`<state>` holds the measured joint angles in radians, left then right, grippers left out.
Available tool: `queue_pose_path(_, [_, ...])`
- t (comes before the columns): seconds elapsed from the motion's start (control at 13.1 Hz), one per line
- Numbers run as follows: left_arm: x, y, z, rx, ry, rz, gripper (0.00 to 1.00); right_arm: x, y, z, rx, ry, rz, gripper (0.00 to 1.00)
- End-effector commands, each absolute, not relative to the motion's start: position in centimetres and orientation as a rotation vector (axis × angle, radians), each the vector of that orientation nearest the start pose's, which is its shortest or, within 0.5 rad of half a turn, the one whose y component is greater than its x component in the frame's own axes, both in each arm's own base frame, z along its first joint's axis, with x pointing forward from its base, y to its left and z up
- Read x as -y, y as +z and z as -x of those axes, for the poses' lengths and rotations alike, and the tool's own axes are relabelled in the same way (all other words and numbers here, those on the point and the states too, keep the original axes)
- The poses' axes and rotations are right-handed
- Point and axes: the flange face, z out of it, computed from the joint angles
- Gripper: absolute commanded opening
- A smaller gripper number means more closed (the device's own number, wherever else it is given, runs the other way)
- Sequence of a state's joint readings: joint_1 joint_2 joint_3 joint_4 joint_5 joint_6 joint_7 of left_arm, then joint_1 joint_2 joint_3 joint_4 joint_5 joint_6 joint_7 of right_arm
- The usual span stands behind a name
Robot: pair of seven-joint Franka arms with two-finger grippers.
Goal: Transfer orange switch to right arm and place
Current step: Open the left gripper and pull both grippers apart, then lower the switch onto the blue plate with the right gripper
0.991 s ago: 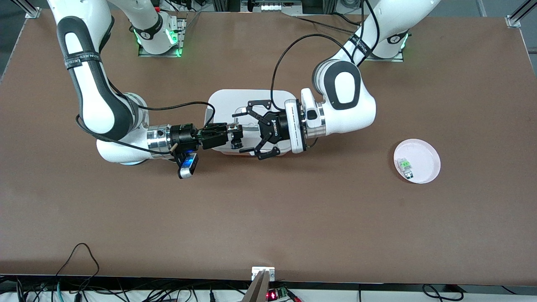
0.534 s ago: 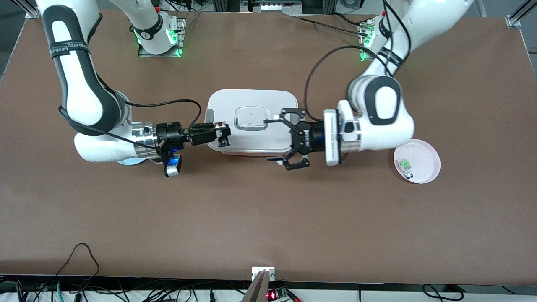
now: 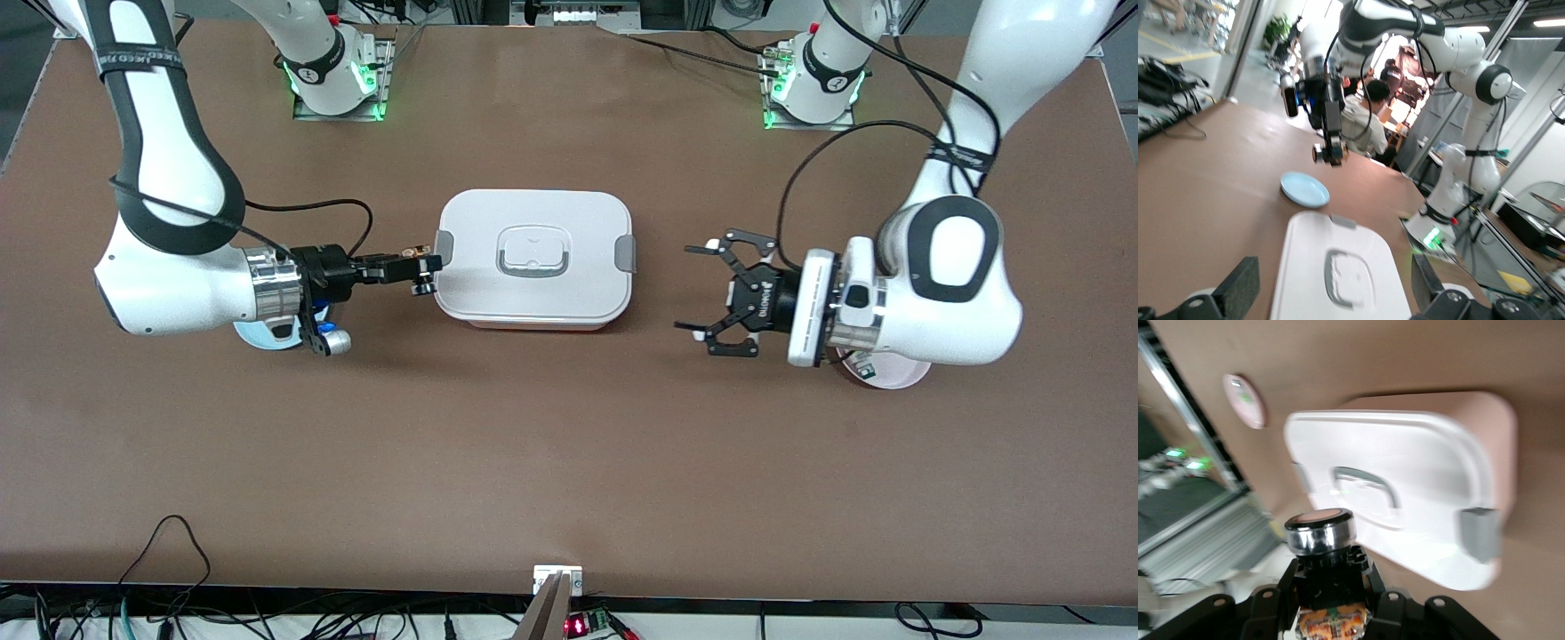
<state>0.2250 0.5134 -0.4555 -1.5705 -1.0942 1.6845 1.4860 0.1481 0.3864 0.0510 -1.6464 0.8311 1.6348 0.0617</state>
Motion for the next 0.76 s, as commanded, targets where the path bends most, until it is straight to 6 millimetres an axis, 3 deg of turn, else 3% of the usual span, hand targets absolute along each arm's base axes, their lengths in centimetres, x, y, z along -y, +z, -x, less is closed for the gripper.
queue_pose_path(0.0, [13.5, 40.7, -62.9, 1.174, 0.260, -1.578, 1.00, -16.5, 39.5, -59.5, 0.051, 0.556, 2.409, 0.17])
queue_pose_path(0.08, [10.9, 40.6, -62.4, 1.195, 0.131, -1.635, 1.00, -15.1, 38.9, -59.3, 0.114, 0.547, 2.436, 0.17])
queue_pose_path(0.23, [8.8, 41.3, -61.3, 1.197, -0.108, -1.736, 1.00, -13.4, 38.1, -59.2, 0.355, 0.516, 2.543, 0.17])
queue_pose_path(0.38, [7.0, 43.7, -61.0, 1.172, -0.343, -1.918, 1.00, -11.8, 37.7, -59.1, 0.637, 0.504, 2.631, 0.17])
queue_pose_path(0.46, [5.9, 44.0, -60.6, 1.180, -0.486, -2.030, 1.00, -11.1, 37.6, -59.2, 0.774, 0.501, 2.652, 0.17])
queue_pose_path(0.53, [5.2, 44.4, -60.3, 1.179, -0.590, -2.101, 1.00, -10.5, 37.5, -59.1, 0.873, 0.500, 2.665, 0.17])
queue_pose_path(0.69, [5.0, 48.0, -59.7, 1.110, -0.771, -2.256, 1.00, -8.8, 37.2, -58.9, 1.037, 0.499, 2.671, 0.17])
